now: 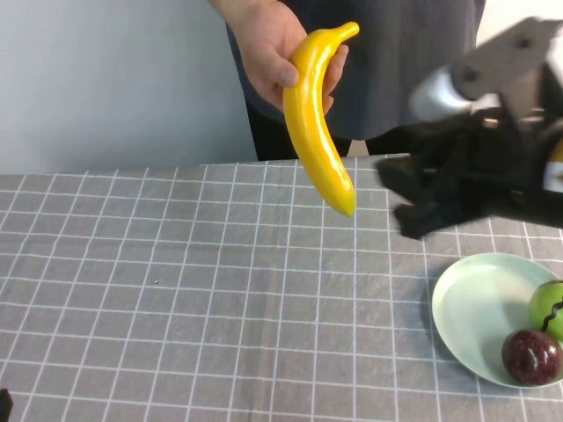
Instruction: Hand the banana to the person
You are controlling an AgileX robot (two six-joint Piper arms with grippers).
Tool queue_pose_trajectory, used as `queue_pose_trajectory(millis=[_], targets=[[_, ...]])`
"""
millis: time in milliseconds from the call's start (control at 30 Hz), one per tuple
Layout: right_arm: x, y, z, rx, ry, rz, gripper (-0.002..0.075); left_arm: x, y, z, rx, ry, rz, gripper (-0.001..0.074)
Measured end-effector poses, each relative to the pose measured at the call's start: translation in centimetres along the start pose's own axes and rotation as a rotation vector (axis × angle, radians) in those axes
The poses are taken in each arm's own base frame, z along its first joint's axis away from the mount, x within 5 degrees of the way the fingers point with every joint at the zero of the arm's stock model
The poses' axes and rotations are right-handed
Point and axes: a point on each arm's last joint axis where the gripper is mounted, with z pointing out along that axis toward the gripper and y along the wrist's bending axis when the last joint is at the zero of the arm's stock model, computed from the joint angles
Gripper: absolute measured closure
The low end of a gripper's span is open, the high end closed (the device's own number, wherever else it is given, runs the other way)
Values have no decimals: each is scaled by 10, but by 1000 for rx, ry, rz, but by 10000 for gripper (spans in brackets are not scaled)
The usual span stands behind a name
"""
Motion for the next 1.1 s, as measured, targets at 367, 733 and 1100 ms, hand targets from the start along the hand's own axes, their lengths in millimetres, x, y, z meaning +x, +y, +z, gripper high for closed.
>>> queue_pose_trajectory(millis=[367,733,1100], targets=[[6,-4,-81,43,63,-36,728,0,0,0,0,0,0,740],[31,-12,-86,137,248,-59,732,0,0,0,0,0,0,740],[149,-52,-93,411,37,108,732,0,0,0,0,0,0,740]])
